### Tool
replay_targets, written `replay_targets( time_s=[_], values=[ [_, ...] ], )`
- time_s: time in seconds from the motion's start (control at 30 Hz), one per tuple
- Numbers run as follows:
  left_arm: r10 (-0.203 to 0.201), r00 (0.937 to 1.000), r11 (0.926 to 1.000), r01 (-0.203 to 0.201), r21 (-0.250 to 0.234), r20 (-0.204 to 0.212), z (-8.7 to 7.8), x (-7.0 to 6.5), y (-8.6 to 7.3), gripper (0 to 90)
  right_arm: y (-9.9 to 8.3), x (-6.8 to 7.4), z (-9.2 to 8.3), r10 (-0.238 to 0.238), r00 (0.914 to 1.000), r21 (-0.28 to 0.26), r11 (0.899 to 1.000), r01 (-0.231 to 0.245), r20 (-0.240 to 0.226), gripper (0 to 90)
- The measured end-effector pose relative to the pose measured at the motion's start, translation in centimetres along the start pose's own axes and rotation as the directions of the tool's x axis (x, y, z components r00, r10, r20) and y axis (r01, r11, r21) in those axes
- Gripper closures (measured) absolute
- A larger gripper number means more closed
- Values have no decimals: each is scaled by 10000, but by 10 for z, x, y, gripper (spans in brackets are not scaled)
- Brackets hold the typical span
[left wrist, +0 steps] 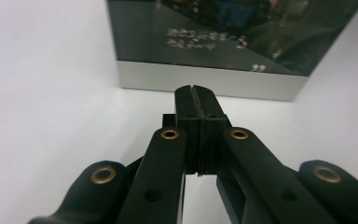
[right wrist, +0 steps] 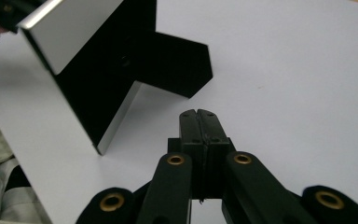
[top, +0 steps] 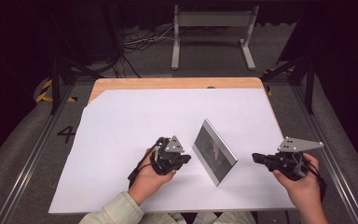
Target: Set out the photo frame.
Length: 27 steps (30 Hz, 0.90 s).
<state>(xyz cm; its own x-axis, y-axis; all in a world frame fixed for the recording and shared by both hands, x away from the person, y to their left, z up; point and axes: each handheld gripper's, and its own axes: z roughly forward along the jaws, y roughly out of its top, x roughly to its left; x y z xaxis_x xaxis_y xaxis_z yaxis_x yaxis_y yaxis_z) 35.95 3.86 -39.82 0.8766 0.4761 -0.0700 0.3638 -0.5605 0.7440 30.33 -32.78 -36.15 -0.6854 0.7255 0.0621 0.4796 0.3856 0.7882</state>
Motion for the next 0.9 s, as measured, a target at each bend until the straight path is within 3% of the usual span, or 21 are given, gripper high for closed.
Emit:
replay_targets(
  time_s=[0.17,0.47,0.73,0.9],
  values=[
    [-378,9993,9992,377,-112,-42,-5,14,-2,900,-11,23,9,-159,9995,40,9999,160,-278,900],
    [-555,9982,9980,547,-331,-244,-18,25,-3,897,-19,58,25,-675,9945,150,9975,689,-798,900],
    [-965,9937,9942,935,-527,-569,-29,39,-6,895,-22,77,41,-1075,9858,406,9927,1136,-1291,900],
    [-1020,9929,9932,982,-622,-615,-34,42,-6,895,-23,82,48,-1216,9815,569,9897,1312,-1480,900]
  ],
)
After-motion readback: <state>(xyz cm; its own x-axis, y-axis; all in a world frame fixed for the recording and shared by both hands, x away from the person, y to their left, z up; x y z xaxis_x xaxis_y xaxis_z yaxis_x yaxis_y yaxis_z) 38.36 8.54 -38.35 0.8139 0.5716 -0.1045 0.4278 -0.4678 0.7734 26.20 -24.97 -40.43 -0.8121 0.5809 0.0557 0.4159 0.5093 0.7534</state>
